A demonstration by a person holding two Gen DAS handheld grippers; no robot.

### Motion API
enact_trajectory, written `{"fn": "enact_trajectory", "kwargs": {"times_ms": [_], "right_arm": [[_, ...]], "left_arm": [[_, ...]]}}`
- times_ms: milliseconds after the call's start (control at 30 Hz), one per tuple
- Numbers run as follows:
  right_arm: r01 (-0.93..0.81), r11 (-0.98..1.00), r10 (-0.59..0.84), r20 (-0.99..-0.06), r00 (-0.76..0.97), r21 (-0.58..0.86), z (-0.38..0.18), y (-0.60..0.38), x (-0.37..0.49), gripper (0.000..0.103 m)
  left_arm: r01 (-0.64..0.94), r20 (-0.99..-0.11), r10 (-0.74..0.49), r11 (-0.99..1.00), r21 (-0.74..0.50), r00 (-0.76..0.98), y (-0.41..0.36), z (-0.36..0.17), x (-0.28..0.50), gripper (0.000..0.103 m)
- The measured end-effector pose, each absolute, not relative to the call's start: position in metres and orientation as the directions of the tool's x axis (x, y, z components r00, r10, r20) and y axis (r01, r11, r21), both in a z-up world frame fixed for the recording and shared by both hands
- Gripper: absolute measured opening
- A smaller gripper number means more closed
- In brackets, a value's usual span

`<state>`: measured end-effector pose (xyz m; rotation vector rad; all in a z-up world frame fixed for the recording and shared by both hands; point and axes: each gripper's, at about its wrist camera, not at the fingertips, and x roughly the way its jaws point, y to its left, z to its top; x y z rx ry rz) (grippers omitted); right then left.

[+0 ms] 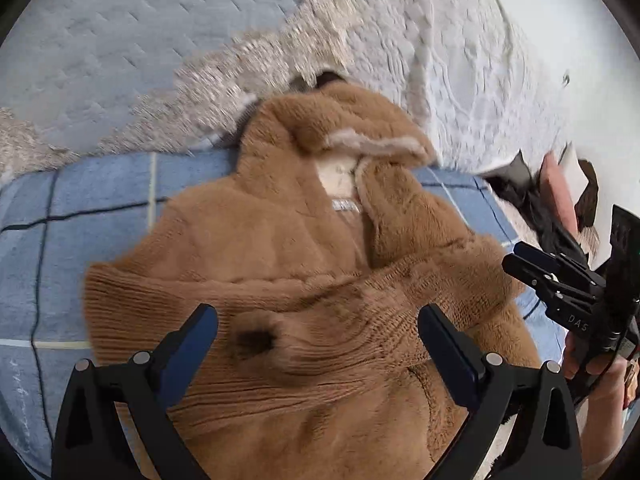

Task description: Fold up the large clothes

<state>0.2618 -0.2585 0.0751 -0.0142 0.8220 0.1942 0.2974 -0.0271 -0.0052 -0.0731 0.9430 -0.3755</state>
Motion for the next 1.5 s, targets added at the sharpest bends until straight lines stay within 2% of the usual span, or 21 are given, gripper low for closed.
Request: {"fn": "enact_trajectory", "kwargs": {"times_ms": [67,167,300,700,800,900,1000,1133,1233,1400,1500], "right_arm": [[-0.153,0.987,0.132,-0.757,0.639,0.043,0.058,-0.269,0.265,0.048],[-0.143,0.99,0.1,-0.801,0.591,0.018,0.031,-0.276,0.268,0.048],[-0.119,0.989,0.144,-0.807,0.573,0.092,0.01,-0.286,0.261,0.049],[-0.112,0.983,0.185,-0.822,0.539,0.149,-0.002,-0.291,0.266,0.049],[-0.126,0.981,0.193,-0.786,0.587,0.147,0.024,-0.286,0.257,0.049],[-0.197,0.958,0.286,-0.726,0.625,0.208,0.049,-0.275,0.246,0.049],[-0.274,0.935,0.348,-0.726,0.593,0.225,0.052,-0.254,0.245,0.049],[-0.303,0.929,0.35,-0.777,0.524,0.215,0.028,-0.236,0.252,0.049],[-0.29,0.936,0.324,-0.806,0.495,0.198,0.007,-0.234,0.256,0.049],[-0.298,0.925,0.362,-0.787,0.499,0.236,0.006,-0.24,0.257,0.05],[-0.299,0.918,0.384,-0.778,0.498,0.262,0.018,-0.244,0.259,0.05]], "left_arm": [[0.282,-0.8,-0.312,0.941,-0.186,0.512,-0.036,-0.016,0.3,0.101],[0.265,-0.839,-0.192,0.962,-0.059,0.509,-0.044,-0.036,0.304,0.101],[0.212,-0.867,-0.224,0.967,-0.141,0.444,-0.03,-0.059,0.313,0.103],[0.196,-0.866,-0.19,0.975,-0.109,0.462,-0.032,-0.063,0.318,0.103],[0.187,-0.842,-0.242,0.967,-0.17,0.482,-0.025,-0.044,0.31,0.102],[0.198,-0.797,-0.291,0.956,-0.218,0.529,-0.022,-0.018,0.301,0.102],[0.218,-0.779,-0.354,0.935,-0.28,0.518,-0.029,-0.011,0.301,0.102],[0.244,-0.819,-0.337,0.938,-0.248,0.464,-0.042,-0.033,0.305,0.102],[0.19,-0.859,-0.246,0.966,-0.177,0.449,-0.037,-0.055,0.31,0.101],[0.2,-0.853,-0.251,0.964,-0.177,0.457,-0.032,-0.062,0.308,0.102],[0.186,-0.839,-0.292,0.955,-0.231,0.46,-0.025,-0.055,0.311,0.101]]}}
